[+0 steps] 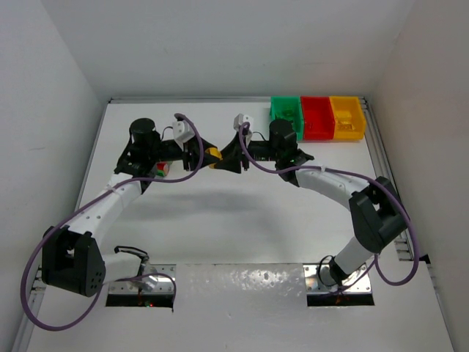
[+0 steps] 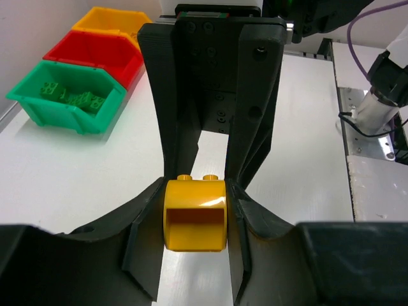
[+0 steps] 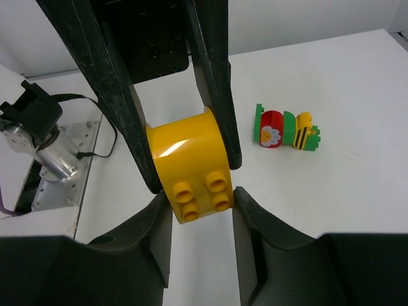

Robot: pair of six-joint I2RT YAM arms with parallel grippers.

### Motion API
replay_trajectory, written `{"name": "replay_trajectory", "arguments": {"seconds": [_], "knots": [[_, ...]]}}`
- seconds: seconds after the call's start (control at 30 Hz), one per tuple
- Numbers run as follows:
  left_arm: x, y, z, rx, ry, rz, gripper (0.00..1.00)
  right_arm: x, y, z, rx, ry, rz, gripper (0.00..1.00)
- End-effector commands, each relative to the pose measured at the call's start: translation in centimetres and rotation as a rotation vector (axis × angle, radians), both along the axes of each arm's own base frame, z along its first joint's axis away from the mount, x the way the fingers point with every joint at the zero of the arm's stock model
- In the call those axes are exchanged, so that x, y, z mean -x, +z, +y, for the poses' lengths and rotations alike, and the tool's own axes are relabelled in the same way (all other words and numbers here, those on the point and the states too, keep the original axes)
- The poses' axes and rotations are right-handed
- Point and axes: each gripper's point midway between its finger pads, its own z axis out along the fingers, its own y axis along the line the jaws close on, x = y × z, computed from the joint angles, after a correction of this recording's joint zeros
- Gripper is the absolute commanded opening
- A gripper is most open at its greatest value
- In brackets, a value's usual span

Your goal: Sort the legos into containers by color

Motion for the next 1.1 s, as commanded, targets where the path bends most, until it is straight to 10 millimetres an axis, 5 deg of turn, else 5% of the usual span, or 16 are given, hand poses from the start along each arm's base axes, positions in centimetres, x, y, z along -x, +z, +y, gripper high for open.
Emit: {"name": "replay_trajectory", "arguments": {"seconds": [0.0,0.07,0.23,0.33,0.4,0.5,0.57,0.63,0.67,0.7,0.73,0.77,0.87,1.07], "knots": [[-0.7,2.6,-0.2,0.022,0.021,-0.086,0.34,-0.5,2.1,0.4,-0.038,-0.03,-0.047,0.0],[-2.3,2.4,0.4,0.011,0.124,-0.063,0.99,-1.2,1.6,0.0,-0.007,-0.058,-0.054,0.0],[-5.4,2.2,2.6,-0.018,0.364,-0.06,1.0,-5.3,-0.8,-3.2,0.143,-0.274,-0.02,0.0],[-7.7,2.3,4.9,-0.007,0.576,-0.034,1.0,-10.6,-1.7,-8.5,0.226,-0.537,0.016,0.0],[-9.4,1.7,7.3,-0.008,0.76,0.014,1.0,-15.5,-2.2,-15.3,0.257,-0.858,0.108,0.0],[-10.1,-0.5,9.5,-0.06,0.902,0.079,1.0,-19.6,-3.6,-25.3,0.362,-1.282,0.149,0.0],[-9.6,-2.1,10.0,-0.103,0.917,0.116,1.0,-20.9,-5.5,-32.8,0.495,-1.55,0.178,0.0],[-8.9,-3.2,10.3,-0.127,0.92,0.136,1.0,-22.2,-4.5,-36.9,0.546,-1.714,0.171,0.0],[-8.5,-3.4,10.4,-0.13,0.923,0.138,1.0,-22.8,-6.2,-39.0,0.604,-1.769,0.185,0.0],[-8.2,-4.2,10.5,-0.141,0.924,0.149,1.0,-24.0,-5.1,-40.1,0.602,-1.817,0.153,0.0],[-7.9,-4.4,10.6,-0.144,0.925,0.151,1.0,-24.3,-6.7,-41.9,0.698,-1.882,0.139,0.0],[-7.7,-4.7,10.9,-0.149,0.935,0.153,1.0,-25.5,-5.2,-43.2,0.684,-1.953,0.105,0.0],[-7.2,-5.4,11.4,-0.183,0.941,0.145,1.0,-27.0,-5.4,-46.7,0.76,-2.111,0.066,0.0],[-5.9,-8.3,13.0,-0.297,0.987,0.187,1.0,-30.2,-6.4,-49.0,0.731,-2.155,0.073,0.0]]}}
